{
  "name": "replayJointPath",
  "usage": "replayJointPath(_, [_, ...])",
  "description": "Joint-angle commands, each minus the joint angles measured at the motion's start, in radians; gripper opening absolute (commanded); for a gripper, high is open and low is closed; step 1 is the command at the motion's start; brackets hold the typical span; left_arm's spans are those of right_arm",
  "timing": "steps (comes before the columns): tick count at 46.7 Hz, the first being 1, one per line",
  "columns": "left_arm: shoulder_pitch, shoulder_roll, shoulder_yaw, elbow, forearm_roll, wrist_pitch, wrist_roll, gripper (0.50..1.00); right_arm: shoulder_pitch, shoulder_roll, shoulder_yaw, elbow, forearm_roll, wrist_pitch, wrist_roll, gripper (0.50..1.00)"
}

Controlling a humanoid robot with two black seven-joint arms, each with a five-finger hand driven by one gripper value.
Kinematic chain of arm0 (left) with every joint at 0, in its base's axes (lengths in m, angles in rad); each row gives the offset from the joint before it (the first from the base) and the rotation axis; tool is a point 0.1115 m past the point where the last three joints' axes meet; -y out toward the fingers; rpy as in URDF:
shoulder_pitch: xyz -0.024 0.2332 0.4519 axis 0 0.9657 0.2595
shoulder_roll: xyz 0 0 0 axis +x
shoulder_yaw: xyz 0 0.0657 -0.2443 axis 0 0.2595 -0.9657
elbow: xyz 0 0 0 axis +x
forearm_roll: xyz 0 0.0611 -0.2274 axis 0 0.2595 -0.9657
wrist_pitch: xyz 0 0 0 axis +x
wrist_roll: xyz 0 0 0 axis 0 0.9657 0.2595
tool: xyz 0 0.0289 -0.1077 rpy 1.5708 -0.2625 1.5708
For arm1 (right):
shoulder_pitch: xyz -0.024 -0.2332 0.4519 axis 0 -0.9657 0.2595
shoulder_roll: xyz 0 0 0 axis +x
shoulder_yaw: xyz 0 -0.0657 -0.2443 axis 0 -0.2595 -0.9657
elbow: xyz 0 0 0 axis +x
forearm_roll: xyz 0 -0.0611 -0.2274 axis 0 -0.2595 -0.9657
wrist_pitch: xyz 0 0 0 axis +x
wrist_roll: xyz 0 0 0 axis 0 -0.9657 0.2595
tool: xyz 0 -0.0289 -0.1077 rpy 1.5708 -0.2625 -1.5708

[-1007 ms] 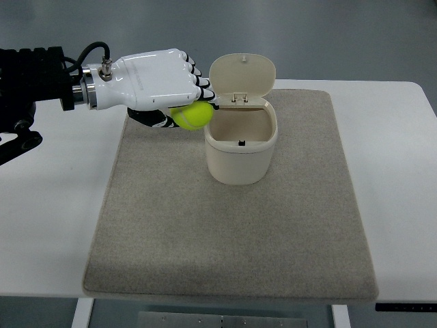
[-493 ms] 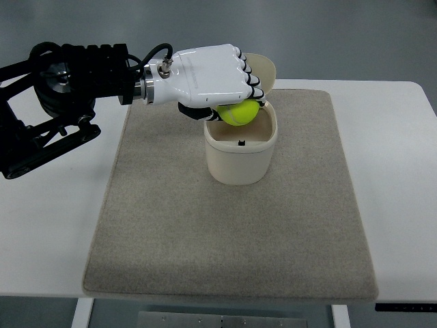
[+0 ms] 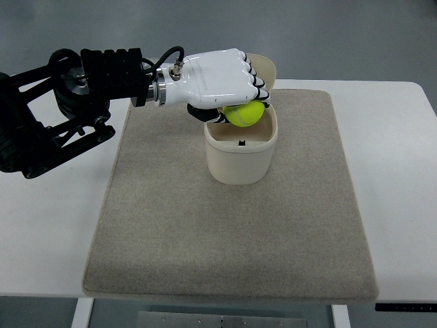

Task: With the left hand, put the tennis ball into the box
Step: 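Carry the ball with the left hand over the cream bin opening, then open the left hand fingers to drop the ball into the bin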

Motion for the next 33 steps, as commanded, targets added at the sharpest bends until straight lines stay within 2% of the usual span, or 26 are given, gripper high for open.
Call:
replayJointPath(1, [0.003, 0.0, 0.001, 0.003, 0.0, 0.0, 0.0, 0.565, 0.0, 0.0, 0.0, 0.0, 0.0, 0.0, 0.0, 0.903])
replayJointPath(4, [0.004, 0.0, 0.001, 0.003, 0.0, 0.0, 0.0, 0.636, 0.0, 0.0, 0.0, 0.0, 0.0, 0.0, 0.0, 0.903])
replayJointPath(10, [0.013, 0.0, 0.001, 0.005, 0.0, 0.0, 0.0, 0.671, 0.0, 0.0, 0.0, 0.0, 0.0, 0.0, 0.0, 0.903])
replayJointPath(13, [0.018, 0.0, 0.001, 0.006, 0.0, 0.0, 0.0, 0.769, 0.0, 0.0, 0.0, 0.0, 0.0, 0.0, 0.0, 0.903])
replayJointPath(15, [0.018, 0.002, 0.001, 0.005, 0.0, 0.001, 0.0, 0.782, 0.0, 0.0, 0.0, 0.0, 0.0, 0.0, 0.0, 0.901])
replayJointPath(18, [0.018, 0.002, 0.001, 0.005, 0.0, 0.001, 0.0, 0.853, 0.0, 0.0, 0.0, 0.0, 0.0, 0.0, 0.0, 0.903])
replayJointPath(22, [0.018, 0.003, 0.001, 0.005, 0.0, 0.0, 0.0, 0.887, 0.0, 0.0, 0.0, 0.0, 0.0, 0.0, 0.0, 0.903])
replayJointPath(25, [0.018, 0.008, 0.001, 0.005, 0.0, 0.001, 0.0, 0.953, 0.0, 0.0, 0.0, 0.0, 0.0, 0.0, 0.0, 0.903])
replayJointPath(31, [0.029, 0.017, 0.001, 0.0, 0.0, 0.006, 0.0, 0.964, 0.0, 0.0, 0.0, 0.0, 0.0, 0.0, 0.0, 0.901])
replayJointPath(33, [0.029, 0.026, 0.001, -0.002, 0.0, 0.018, 0.0, 0.988, 0.0, 0.0, 0.0, 0.0, 0.0, 0.0, 0.0, 0.903])
